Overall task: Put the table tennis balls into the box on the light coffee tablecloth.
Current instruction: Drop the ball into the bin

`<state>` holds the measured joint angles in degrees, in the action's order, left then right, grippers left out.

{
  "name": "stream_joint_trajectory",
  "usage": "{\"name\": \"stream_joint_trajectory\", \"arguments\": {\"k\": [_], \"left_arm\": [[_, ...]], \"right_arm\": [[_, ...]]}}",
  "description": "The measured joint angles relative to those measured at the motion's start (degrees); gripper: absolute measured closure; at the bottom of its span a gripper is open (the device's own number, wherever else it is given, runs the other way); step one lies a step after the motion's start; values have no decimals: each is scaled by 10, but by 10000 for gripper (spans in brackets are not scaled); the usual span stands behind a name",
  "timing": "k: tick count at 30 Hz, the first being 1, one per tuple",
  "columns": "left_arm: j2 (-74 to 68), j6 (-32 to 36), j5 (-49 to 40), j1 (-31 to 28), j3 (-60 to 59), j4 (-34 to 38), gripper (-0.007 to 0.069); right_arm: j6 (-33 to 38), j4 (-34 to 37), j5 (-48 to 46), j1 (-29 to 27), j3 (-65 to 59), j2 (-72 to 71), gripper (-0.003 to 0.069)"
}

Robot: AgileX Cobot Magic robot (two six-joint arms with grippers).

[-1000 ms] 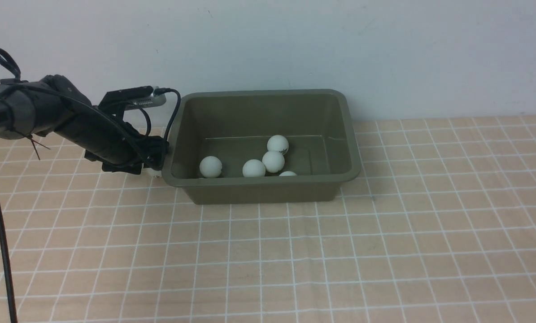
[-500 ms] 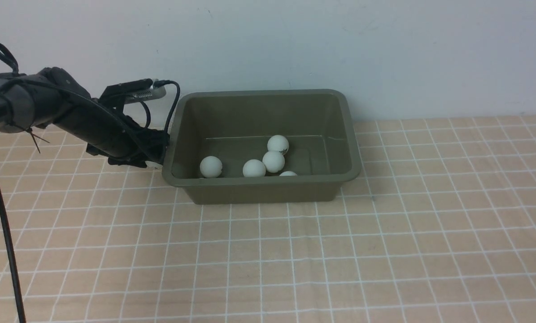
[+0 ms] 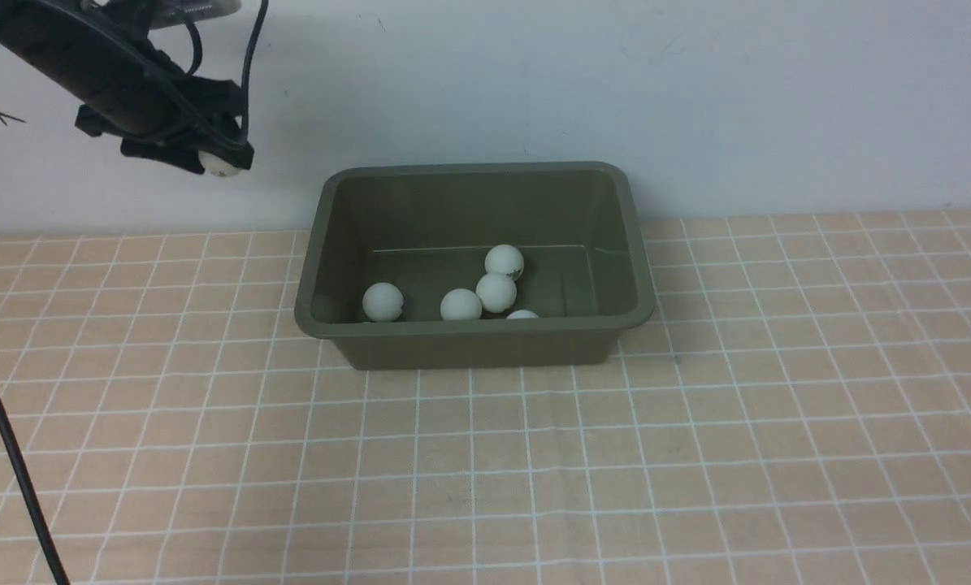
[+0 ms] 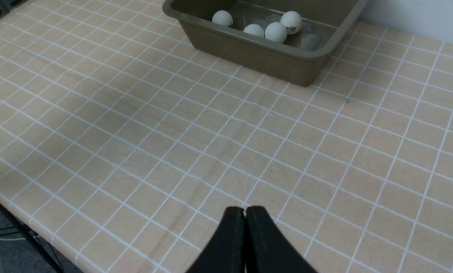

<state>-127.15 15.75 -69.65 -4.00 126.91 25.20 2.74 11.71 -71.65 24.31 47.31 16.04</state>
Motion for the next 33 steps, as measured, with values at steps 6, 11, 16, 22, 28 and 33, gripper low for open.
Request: {"name": "stream_joint_trajectory", "arguments": {"k": [6,11,16,22,28,33], "left_arm": [[-11,27,1,81,6,50,306],[-40,39,57,146,6,17,306],[-80,14,87,179,6,-22,306],[-104,-12,90,180,6,-26,306],[-108,-13,88,180,6,-26,306],[-108,-14,78,180,6,-26,286]], "right_arm": [[2,0,9,0,0,0,675],[8,0,10,0,0,0,675],[12,1,10,0,0,0,675],[12,4,11,0,0,0,675],[12,11,11,0,0,0,675],[13,12,11,0,0,0,675]]}}
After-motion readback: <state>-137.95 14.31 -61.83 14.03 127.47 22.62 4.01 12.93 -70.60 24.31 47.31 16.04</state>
